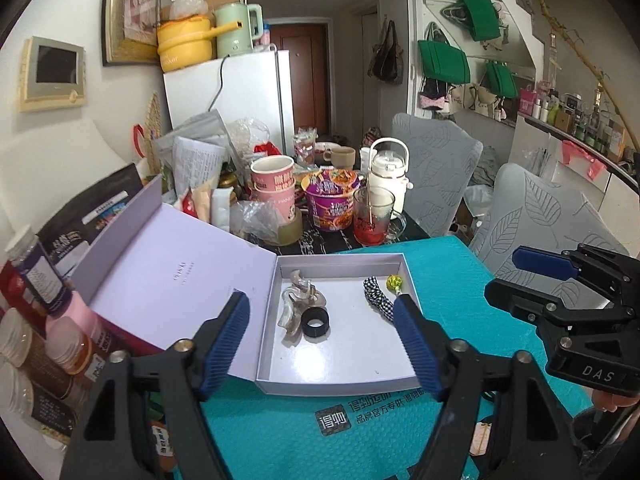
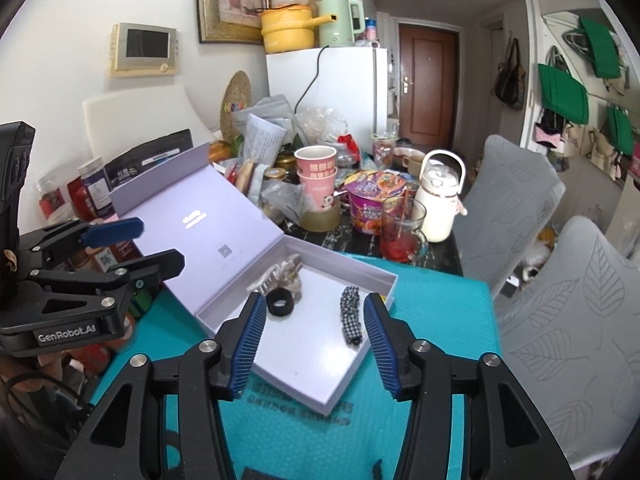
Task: Organize rigid objects
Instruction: 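Move both open tools back toward the remaining items on the table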
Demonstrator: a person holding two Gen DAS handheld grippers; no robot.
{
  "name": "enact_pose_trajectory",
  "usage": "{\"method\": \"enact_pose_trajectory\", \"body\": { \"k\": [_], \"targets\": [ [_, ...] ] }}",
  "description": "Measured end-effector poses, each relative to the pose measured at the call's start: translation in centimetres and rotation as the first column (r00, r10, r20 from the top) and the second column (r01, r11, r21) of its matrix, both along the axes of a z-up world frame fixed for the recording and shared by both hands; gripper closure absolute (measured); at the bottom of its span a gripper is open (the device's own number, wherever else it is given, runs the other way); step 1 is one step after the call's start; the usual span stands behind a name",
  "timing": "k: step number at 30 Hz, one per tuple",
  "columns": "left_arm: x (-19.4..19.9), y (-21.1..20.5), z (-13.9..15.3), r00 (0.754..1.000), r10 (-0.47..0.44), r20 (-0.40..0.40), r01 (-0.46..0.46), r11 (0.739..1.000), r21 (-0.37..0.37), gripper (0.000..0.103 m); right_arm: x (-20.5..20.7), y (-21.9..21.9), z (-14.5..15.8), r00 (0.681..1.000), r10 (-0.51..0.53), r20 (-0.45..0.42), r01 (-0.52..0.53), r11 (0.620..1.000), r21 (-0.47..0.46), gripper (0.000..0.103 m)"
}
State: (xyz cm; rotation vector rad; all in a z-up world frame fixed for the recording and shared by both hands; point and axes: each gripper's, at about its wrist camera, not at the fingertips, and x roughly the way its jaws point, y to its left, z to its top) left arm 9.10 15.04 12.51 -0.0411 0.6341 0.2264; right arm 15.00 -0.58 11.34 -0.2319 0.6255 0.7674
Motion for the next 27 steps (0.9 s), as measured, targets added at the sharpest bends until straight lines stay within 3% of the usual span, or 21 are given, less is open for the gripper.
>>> {"method": "enact_pose_trajectory", "body": {
  "k": [9, 20, 27],
  "targets": [
    [-4.2, -2.0, 0.3, 1.0, -0.026, 0.008, 0.026, 1.0, 0.014, 0.025, -4.6, -2.2, 0.8, 0.999, -0.026, 0.041, 0.026, 1.0, 0.011, 0.033],
    [-8.2, -4.3, -0.7, 0.998, -0.069, 0.005, 0.069, 0.997, 0.028, 0.025, -9.3, -5.0, 0.5, 0.996, -0.057, 0.075, 0.056, 0.998, 0.016, 0.024],
    [-10.0, -5.1, -2.1, 0.996, -0.084, -0.012, 0.085, 0.996, 0.031, 0.025, -11.5, -6.2, -0.5, 0.994, -0.071, 0.078, 0.07, 0.997, 0.016, 0.024]
  ]
}}
